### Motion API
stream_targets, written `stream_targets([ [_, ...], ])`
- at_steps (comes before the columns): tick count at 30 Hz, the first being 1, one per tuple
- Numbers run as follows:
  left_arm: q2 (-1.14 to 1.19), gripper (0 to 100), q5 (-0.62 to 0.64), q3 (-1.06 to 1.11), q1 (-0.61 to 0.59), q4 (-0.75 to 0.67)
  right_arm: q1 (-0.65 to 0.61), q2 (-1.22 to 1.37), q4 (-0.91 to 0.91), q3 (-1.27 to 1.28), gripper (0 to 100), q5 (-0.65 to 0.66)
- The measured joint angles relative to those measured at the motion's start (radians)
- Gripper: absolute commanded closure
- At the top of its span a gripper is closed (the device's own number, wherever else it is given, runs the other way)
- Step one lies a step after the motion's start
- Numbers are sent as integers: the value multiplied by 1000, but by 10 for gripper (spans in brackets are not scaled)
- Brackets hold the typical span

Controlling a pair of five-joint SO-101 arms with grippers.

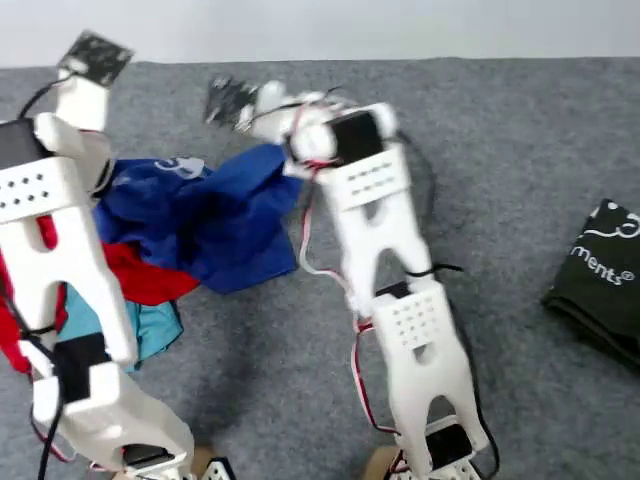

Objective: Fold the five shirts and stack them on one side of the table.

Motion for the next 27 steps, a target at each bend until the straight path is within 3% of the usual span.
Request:
stream_targets([
  [11,-152,994,0,0,258,3,318,-267,2,0,987,2],
  [14,-157,939,0,0,319,3,396,-310,2,0,987,2],
  [17,-157,858,0,34,334,3,453,-333,2,0,987,2],
  [27,91,848,5,270,319,0,473,-348,2,226,987,2],
])
